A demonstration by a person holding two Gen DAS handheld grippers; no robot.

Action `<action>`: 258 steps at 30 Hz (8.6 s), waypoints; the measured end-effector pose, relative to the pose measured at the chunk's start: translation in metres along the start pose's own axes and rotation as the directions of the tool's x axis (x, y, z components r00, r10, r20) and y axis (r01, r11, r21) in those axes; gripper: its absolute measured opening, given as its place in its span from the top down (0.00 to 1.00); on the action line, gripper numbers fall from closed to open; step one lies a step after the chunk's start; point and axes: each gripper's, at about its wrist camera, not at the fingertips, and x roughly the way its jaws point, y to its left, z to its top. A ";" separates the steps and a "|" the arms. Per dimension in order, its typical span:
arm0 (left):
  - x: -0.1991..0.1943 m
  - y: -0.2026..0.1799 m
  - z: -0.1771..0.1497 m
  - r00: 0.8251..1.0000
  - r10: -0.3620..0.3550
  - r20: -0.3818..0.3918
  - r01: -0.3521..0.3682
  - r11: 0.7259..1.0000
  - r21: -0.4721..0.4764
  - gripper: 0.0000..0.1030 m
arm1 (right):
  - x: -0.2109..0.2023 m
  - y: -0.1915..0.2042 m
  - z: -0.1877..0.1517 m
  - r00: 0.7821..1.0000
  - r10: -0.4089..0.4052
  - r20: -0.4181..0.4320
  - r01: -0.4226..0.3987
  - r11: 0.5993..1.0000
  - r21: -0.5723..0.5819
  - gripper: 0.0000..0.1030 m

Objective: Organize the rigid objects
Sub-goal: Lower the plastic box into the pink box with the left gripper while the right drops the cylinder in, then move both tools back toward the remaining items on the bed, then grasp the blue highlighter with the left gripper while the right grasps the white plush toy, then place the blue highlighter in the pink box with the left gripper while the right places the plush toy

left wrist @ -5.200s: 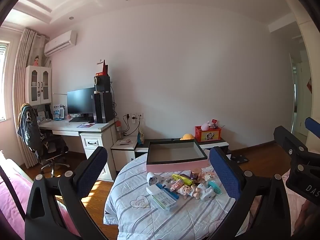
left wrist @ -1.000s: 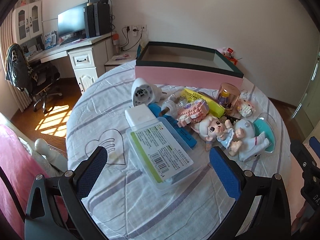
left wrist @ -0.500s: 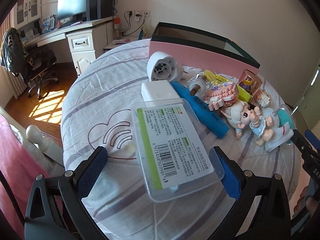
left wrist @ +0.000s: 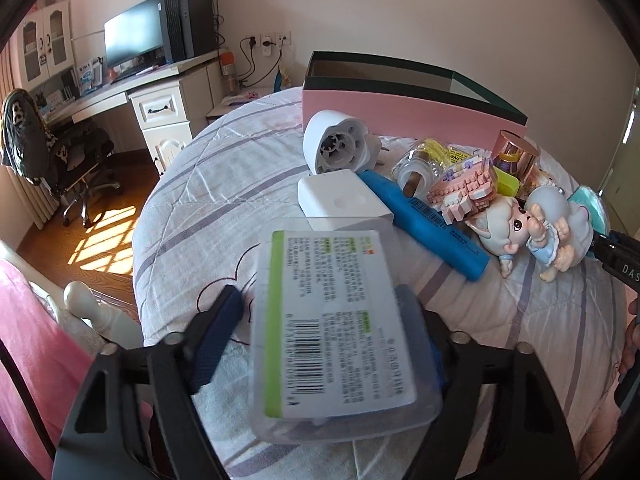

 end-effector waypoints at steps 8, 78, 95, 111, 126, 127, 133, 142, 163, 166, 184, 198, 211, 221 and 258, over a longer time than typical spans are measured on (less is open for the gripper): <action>-0.008 0.009 0.008 0.996 -0.087 0.017 0.087 0.996 -0.023 0.39 | -0.010 0.011 0.002 0.999 0.008 0.038 -0.007 0.999 -0.032 0.64; -0.214 -0.013 0.034 0.842 -0.025 0.539 -0.023 0.996 0.081 0.00 | -0.227 0.115 0.020 0.860 -0.178 0.477 0.195 0.981 0.015 0.00; -0.219 -0.006 0.024 0.847 -0.031 0.531 0.002 0.999 0.054 0.00 | -0.250 0.117 0.001 0.848 -0.197 0.491 0.214 0.977 0.021 0.00; -0.103 0.005 0.028 0.965 -0.022 0.261 0.014 0.999 0.030 0.00 | -0.121 0.072 -0.010 0.955 -0.212 0.209 0.213 0.977 0.016 0.00; -0.030 -0.018 0.028 0.995 -0.048 0.085 0.044 0.998 0.044 0.00 | -0.005 0.056 0.002 0.998 -0.069 -0.006 0.068 0.995 -0.068 0.26; -0.027 -0.020 0.028 0.996 -0.053 0.078 0.050 0.998 0.040 0.00 | -0.001 0.055 0.003 0.999 -0.038 -0.017 0.037 0.997 -0.068 0.36; -0.011 -0.035 0.029 0.997 -0.063 0.049 0.063 0.998 -0.008 0.00 | -0.008 0.039 -0.003 0.999 -0.045 0.003 0.045 0.998 -0.051 0.45; 0.034 -0.061 0.030 0.996 0.044 -0.083 -0.047 0.998 -0.030 0.08 | -0.003 0.015 -0.011 0.999 -0.034 -0.006 0.035 0.999 0.012 0.45; 0.003 -0.020 0.009 0.984 -0.162 -0.075 0.165 0.986 0.040 0.75 | -0.008 0.022 -0.013 1.000 -0.022 -0.006 0.022 1.000 0.002 0.46; -0.004 -0.013 0.001 0.981 -0.182 -0.074 0.185 0.981 0.049 0.75 | -0.017 0.034 -0.021 1.000 0.013 -0.024 -0.013 1.000 -0.012 0.46; 0.001 -0.036 0.010 0.994 -0.106 -0.009 0.106 0.982 0.159 0.74 | 0.002 0.042 -0.008 0.999 -0.031 -0.037 0.029 0.998 -0.046 0.46; -0.087 -0.036 0.042 0.963 -0.153 0.223 0.125 0.983 0.134 0.74 | -0.073 0.063 0.008 0.983 0.043 0.179 -0.042 0.999 -0.009 0.46; -0.196 -0.028 0.054 0.875 -0.100 0.474 0.051 0.992 0.114 0.74 | -0.180 0.116 0.040 0.904 0.014 0.428 0.024 0.996 -0.083 0.46; -0.218 -0.022 0.054 0.852 -0.067 0.519 0.022 0.996 0.091 0.74 | -0.195 0.128 0.045 0.890 0.018 0.456 0.036 0.993 -0.109 0.46; 0.116 -0.096 0.218 0.995 -0.096 -0.003 0.094 0.967 0.237 0.74 | 0.087 0.019 0.158 0.987 -0.144 0.077 0.151 0.983 -0.099 0.46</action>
